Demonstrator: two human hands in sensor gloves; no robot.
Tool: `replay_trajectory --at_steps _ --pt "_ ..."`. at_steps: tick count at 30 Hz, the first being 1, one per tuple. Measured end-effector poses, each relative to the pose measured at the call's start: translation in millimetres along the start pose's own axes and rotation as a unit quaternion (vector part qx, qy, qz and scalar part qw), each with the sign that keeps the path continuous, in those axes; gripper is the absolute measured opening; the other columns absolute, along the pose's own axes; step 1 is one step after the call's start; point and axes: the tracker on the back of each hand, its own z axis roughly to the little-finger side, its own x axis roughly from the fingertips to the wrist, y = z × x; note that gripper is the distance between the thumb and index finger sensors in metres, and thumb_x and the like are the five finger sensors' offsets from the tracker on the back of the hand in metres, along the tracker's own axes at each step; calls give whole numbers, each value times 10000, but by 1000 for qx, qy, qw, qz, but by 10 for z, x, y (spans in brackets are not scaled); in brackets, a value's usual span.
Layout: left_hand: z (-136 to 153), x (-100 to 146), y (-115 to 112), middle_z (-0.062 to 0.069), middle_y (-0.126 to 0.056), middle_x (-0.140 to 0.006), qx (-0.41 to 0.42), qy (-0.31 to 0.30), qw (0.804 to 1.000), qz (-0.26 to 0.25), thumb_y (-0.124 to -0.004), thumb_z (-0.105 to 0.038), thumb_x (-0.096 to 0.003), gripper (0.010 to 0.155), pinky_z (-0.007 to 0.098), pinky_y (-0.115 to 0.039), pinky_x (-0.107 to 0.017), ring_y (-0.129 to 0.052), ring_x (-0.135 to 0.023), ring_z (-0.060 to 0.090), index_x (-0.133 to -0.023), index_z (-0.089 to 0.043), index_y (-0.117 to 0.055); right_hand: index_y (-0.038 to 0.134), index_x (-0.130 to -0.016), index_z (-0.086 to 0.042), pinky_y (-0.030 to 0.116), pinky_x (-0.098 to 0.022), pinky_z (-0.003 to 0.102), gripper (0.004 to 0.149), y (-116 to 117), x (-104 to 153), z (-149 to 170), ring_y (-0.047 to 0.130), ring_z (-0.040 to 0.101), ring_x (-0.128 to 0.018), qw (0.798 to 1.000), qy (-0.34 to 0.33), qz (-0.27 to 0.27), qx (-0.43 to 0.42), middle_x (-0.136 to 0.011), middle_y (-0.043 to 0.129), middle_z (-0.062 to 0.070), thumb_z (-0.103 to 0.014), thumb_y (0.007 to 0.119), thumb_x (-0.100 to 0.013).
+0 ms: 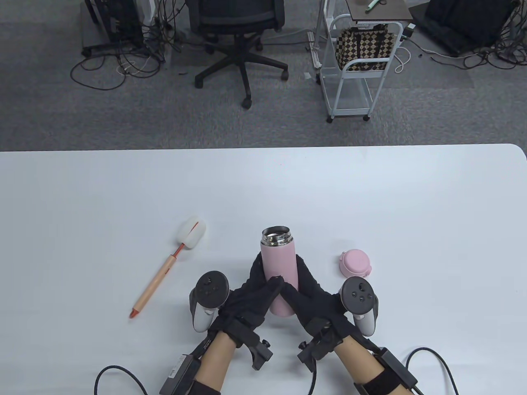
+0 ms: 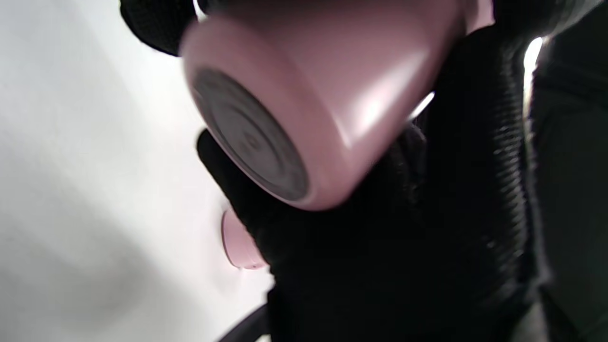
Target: Insert cup brush into the thermos (Clean the thermos with cup brush)
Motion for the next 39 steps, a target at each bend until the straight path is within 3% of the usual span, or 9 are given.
replay_trajectory --at_steps 6,10,11,15,20,27,33,36,39 --pt "-31 11 69 161 -446 -1234 -1 18 998 -58 -751 -688 -513 859 550 -664 -714 -585 -1115 470 -1098 -212 -341 564 -1011 -268 664 -677 548 354 -128 -31 -35 764 361 -957 998 -29 -31 38 -1087 616 82 -354 687 -690" --pt "-11 5 101 134 -489 -1202 -22 18 997 -77 -775 -721 -467 880 537 -677 -693 -619 -1091 440 -1094 -236 -390 726 -940 -388 631 -668 598 277 -289 -27 -120 824 349 -917 988 -56 0 147 -1013 780 11 -355 777 -669" --pt "-19 10 116 141 -494 -1195 -34 20 996 -85 -770 -726 -466 882 534 -680 -690 -622 -1084 437 -1093 -234 -392 754 -943 -401 619 -668 610 300 -333 -22 -129 813 374 -917 982 -61 15 181 -1029 771 36 -380 804 -648" --pt "-25 38 183 146 -485 -1193 -74 18 991 -111 -760 -732 -465 882 533 -667 -693 -607 -1077 440 -1091 -234 -389 587 -1109 -195 561 -687 642 702 -584 9 -119 683 452 -988 931 -58 88 350 -1110 651 139 -531 850 -551" --pt "-58 41 190 141 -491 -1196 -161 14 980 -118 -757 -737 -461 878 529 -665 -695 -612 -1072 436 -1091 -243 -397 512 -1141 -184 458 -715 683 804 -977 37 53 480 517 -1061 905 13 142 401 -1176 494 169 -527 897 -525" --pt "-51 26 138 136 -495 -1197 -200 18 974 -102 -765 -733 -457 874 533 -663 -696 -613 -1073 434 -1090 -249 -406 394 -1177 -243 406 -717 716 911 -1235 24 262 336 598 -1079 857 124 135 481 -1232 335 172 -582 909 -507" --pt "-99 40 123 132 -498 -1199 -271 13 957 -98 -775 -726 -452 873 537 -659 -697 -611 -1075 434 -1090 -254 -413 367 -1176 -274 526 -702 679 909 -1240 -43 483 533 577 -1056 867 171 66 464 -1233 387 140 -577 909 -512" --pt "-121 46 118 128 -502 -1200 -324 10 941 -96 -783 -723 -448 870 538 -658 -698 -612 -1078 430 -1090 -261 -420 398 -1158 -273 581 -696 630 876 -1194 -75 507 661 474 -1024 855 156 103 483 -1188 478 135 -526 928 -507" --pt "-139 47 106 122 -506 -1201 -386 5 918 -93 -788 -721 -445 868 539 -658 -699 -613 -1082 425 -1090 -267 -426 443 -1144 -211 658 -670 588 874 -1181 -95 474 773 434 -959 872 137 97 460 -1143 531 191 -522 946 -501"
